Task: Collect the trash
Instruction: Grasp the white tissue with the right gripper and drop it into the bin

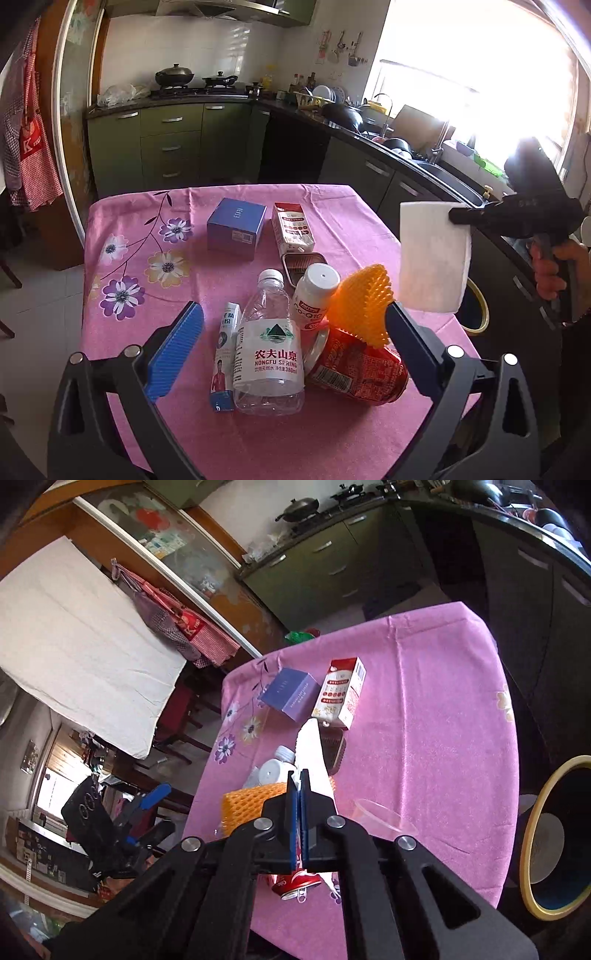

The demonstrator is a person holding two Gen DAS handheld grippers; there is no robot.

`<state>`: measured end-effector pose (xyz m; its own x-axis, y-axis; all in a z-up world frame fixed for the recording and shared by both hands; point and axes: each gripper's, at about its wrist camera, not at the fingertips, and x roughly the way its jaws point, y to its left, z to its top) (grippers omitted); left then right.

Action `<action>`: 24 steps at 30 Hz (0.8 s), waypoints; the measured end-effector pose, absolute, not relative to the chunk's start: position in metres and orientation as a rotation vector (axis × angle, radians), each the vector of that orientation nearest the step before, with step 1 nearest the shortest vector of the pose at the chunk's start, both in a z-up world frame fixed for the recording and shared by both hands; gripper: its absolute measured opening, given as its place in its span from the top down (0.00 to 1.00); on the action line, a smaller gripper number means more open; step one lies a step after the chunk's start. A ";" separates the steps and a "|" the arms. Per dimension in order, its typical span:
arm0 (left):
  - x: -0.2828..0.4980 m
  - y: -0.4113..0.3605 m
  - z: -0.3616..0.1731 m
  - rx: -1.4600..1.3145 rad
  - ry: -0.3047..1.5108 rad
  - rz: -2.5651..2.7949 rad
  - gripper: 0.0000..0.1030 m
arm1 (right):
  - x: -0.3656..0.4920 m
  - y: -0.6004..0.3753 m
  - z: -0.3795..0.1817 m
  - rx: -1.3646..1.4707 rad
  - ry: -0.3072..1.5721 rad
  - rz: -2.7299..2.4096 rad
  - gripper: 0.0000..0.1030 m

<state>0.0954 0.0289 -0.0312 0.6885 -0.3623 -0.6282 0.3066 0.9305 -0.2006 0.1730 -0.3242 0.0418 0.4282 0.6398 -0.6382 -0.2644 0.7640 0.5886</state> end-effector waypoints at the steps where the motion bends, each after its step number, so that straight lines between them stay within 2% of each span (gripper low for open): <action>1: 0.094 0.026 -0.030 -0.075 0.720 -0.378 0.09 | 0.168 -0.333 0.048 0.447 0.952 0.578 0.98; 4: 0.091 0.018 -0.029 -0.061 0.719 -0.388 0.09 | 0.159 -0.371 0.059 0.487 0.888 0.510 0.98; 11: 0.086 0.000 -0.023 -0.022 0.715 -0.400 0.09 | 0.142 -0.467 0.039 0.553 0.822 0.272 0.98; 17: 0.086 -0.016 -0.019 0.011 0.715 -0.401 0.09 | 0.140 -0.550 -0.009 0.613 0.834 0.063 0.98; 24: 0.085 -0.037 -0.014 0.051 0.714 -0.399 0.08 | 0.150 -0.599 -0.078 0.641 0.937 -0.029 0.98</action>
<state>0.0854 -0.0374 -0.0143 0.6842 -0.3382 -0.6462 0.3728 0.9237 -0.0887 0.1504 -0.5985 -0.0784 0.6055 0.2462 -0.7568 0.2926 0.8155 0.4994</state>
